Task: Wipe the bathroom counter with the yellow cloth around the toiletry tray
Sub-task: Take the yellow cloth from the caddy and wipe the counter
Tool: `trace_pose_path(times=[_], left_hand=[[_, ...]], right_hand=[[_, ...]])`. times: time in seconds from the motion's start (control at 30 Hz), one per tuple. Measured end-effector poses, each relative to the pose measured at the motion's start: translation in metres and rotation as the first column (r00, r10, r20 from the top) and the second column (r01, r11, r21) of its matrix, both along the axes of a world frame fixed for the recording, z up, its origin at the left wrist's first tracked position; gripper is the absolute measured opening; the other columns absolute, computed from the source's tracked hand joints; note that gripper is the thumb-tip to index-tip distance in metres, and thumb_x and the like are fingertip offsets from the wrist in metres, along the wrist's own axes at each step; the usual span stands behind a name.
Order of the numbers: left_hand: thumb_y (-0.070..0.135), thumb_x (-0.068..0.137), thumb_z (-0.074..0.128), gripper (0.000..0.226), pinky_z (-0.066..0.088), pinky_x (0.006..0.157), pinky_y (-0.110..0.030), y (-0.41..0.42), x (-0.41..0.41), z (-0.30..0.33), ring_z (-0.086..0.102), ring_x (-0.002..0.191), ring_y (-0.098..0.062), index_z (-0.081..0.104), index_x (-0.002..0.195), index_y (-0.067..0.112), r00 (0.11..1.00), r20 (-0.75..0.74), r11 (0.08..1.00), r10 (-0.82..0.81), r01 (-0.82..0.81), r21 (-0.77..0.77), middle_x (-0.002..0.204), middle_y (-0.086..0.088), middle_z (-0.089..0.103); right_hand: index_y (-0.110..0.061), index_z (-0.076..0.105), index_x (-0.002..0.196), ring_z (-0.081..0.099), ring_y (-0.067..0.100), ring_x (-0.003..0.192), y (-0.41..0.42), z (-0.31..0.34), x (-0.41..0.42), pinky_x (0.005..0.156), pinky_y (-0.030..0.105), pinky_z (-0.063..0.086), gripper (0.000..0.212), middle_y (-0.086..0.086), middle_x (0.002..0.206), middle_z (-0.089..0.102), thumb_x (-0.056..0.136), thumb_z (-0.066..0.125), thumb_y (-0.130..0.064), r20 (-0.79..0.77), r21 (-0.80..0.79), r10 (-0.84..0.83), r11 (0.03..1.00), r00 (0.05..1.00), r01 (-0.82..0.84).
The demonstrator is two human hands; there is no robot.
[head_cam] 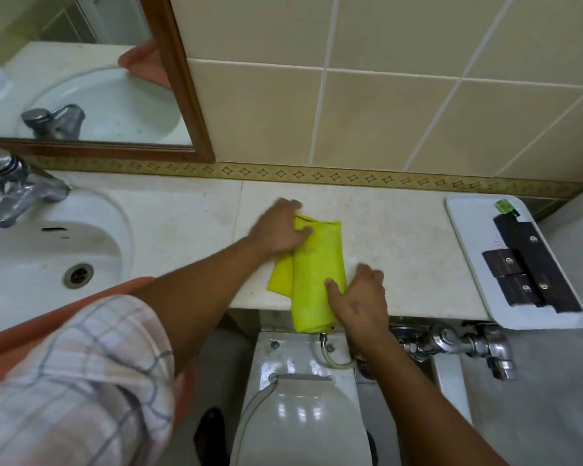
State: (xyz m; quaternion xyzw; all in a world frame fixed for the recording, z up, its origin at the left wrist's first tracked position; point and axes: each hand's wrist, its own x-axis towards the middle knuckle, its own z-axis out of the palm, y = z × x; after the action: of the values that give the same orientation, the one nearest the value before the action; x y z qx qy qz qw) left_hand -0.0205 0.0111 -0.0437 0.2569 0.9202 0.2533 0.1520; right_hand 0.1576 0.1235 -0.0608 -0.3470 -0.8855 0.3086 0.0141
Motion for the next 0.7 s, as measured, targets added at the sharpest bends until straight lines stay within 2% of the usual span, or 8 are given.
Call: trace_pose_path(times=[0.1, 0.2, 0.27, 0.4, 0.47, 0.53, 0.63, 0.7], left_hand=[[0.042, 0.066, 0.082, 0.082, 0.05, 0.093, -0.039, 0.044, 0.011, 0.017, 0.054, 0.116, -0.031, 0.047, 0.133, 0.009, 0.981, 0.189, 0.978, -0.04, 0.077, -0.194, 0.131, -0.014, 0.051], [0.03, 0.07, 0.083, 0.062, 0.052, 0.085, -0.036, 0.054, 0.0, 0.036, 0.061, 0.109, -0.03, 0.06, 0.12, 0.002, 0.954, 0.293, 0.932, -0.058, 0.157, -0.327, 0.122, -0.015, 0.063], [0.028, 0.073, 0.082, 0.05, 0.053, 0.08, -0.035, 0.045, -0.014, 0.051, 0.066, 0.102, -0.03, 0.067, 0.111, -0.001, 0.945, 0.316, 0.896, -0.087, 0.213, -0.389, 0.116, -0.017, 0.067], [0.031, 0.076, 0.079, 0.047, 0.054, 0.082, -0.037, -0.007, -0.061, 0.078, 0.066, 0.102, -0.031, 0.069, 0.111, 0.002, 0.986, 0.169, 0.848, 0.012, 0.079, -0.524, 0.115, -0.016, 0.068], [0.027, 0.08, 0.073, 0.041, 0.053, 0.084, -0.035, -0.039, -0.08, 0.084, 0.065, 0.106, -0.03, 0.068, 0.114, 0.004, 0.995, 0.048, 0.83, 0.087, -0.046, -0.556, 0.118, -0.015, 0.067], [0.016, 0.08, 0.065, 0.032, 0.054, 0.088, -0.037, -0.066, -0.09, 0.074, 0.064, 0.107, -0.032, 0.07, 0.109, 0.004, 0.992, -0.059, 0.853, 0.112, -0.126, -0.507, 0.116, -0.016, 0.068], [0.009, 0.078, 0.058, 0.031, 0.052, 0.094, -0.042, -0.085, -0.088, 0.05, 0.06, 0.113, -0.035, 0.068, 0.108, 0.005, 0.968, -0.074, 0.894, 0.24, -0.25, -0.371, 0.119, -0.019, 0.065], [0.012, 0.08, 0.056, 0.033, 0.051, 0.096, -0.042, -0.086, -0.082, 0.038, 0.058, 0.116, -0.035, 0.065, 0.112, 0.009, 0.957, -0.109, 0.874, 0.269, -0.29, -0.389, 0.122, -0.016, 0.064]], right_hand=[[-0.003, 0.052, 0.11, 0.061, 0.031, 0.096, -0.001, 0.001, 0.009, 0.069, 0.031, 0.044, 0.058, 0.008, 0.094, 0.057, 0.077, 0.072, -0.047, 0.143, -0.223, -0.009, 0.974, 0.99, 0.041], [-0.003, 0.061, 0.087, 0.062, 0.032, 0.088, -0.007, 0.011, -0.002, 0.067, 0.033, 0.046, 0.036, 0.012, 0.085, 0.062, 0.079, 0.07, -0.036, 0.109, -0.191, 0.109, 0.978, 0.988, -0.087], [-0.005, 0.061, 0.088, 0.062, 0.033, 0.089, -0.018, 0.018, -0.013, 0.067, 0.031, 0.045, 0.027, 0.012, 0.088, 0.064, 0.078, 0.066, -0.03, 0.069, -0.185, 0.108, 0.978, 0.992, -0.093], [-0.013, 0.057, 0.11, 0.062, 0.027, 0.095, -0.073, 0.032, -0.059, 0.075, 0.025, 0.044, 0.03, 0.01, 0.109, 0.067, 0.082, 0.062, -0.023, -0.033, -0.522, -0.026, 0.853, 0.999, 0.005], [-0.011, 0.059, 0.114, 0.065, 0.028, 0.1, -0.104, 0.034, -0.094, 0.087, 0.033, 0.053, 0.033, 0.011, 0.113, 0.068, 0.083, 0.064, -0.02, -0.041, -0.707, -0.092, 0.706, 0.995, 0.036], [-0.009, 0.059, 0.117, 0.065, 0.03, 0.103, -0.128, 0.031, -0.12, 0.092, 0.041, 0.055, 0.035, 0.012, 0.113, 0.069, 0.083, 0.063, -0.018, -0.032, -0.788, -0.15, 0.612, 0.988, 0.067], [-0.009, 0.055, 0.119, 0.062, 0.028, 0.11, -0.142, 0.019, -0.138, 0.091, 0.031, 0.051, 0.041, 0.01, 0.117, 0.065, 0.081, 0.065, -0.021, -0.028, -0.74, -0.097, 0.671, 0.995, 0.045], [-0.01, 0.052, 0.121, 0.06, 0.025, 0.111, -0.133, 0.018, -0.134, 0.083, 0.022, 0.044, 0.047, 0.008, 0.118, 0.062, 0.079, 0.069, -0.026, -0.051, -0.644, -0.008, 0.764, 0.999, -0.027]])
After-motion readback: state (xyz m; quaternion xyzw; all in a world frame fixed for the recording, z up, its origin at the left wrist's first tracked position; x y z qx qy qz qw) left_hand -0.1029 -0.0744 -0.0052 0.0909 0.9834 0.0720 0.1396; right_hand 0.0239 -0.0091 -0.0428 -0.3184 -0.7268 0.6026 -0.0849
